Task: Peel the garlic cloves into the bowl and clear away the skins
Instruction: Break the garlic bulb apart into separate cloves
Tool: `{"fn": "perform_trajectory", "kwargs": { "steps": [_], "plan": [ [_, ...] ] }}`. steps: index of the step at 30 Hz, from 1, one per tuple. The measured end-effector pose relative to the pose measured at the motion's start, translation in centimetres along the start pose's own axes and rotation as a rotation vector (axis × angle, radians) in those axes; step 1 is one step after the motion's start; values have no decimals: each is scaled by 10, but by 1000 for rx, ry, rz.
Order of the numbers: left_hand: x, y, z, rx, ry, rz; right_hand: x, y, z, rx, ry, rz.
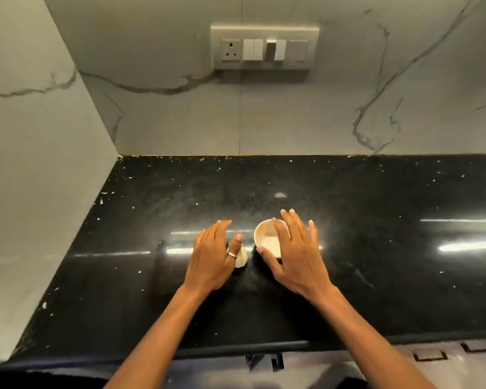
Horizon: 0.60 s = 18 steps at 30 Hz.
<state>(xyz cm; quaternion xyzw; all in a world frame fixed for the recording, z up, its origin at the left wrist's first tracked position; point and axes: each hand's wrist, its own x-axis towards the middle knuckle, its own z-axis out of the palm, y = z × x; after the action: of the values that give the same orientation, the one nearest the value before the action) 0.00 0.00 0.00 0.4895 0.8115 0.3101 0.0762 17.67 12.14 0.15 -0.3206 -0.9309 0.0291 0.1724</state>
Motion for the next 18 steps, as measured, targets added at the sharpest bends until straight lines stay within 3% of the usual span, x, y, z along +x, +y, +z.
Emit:
{"fn": "perform_trajectory", "kwargs": {
  "steps": [5, 10, 14, 18],
  "plan": [
    [8, -24, 24, -124, 14, 129, 6, 8, 25, -12, 179, -106],
    [16, -38, 34, -137, 76, 296, 12, 22, 42, 4, 253, -267],
    [17, -43, 34, -77, 122, 320, 13, 25, 49, 26, 281, -357],
    [20, -56, 31, -77, 67, 349, 10, 26, 47, 12, 376, -421]
  ]
}}
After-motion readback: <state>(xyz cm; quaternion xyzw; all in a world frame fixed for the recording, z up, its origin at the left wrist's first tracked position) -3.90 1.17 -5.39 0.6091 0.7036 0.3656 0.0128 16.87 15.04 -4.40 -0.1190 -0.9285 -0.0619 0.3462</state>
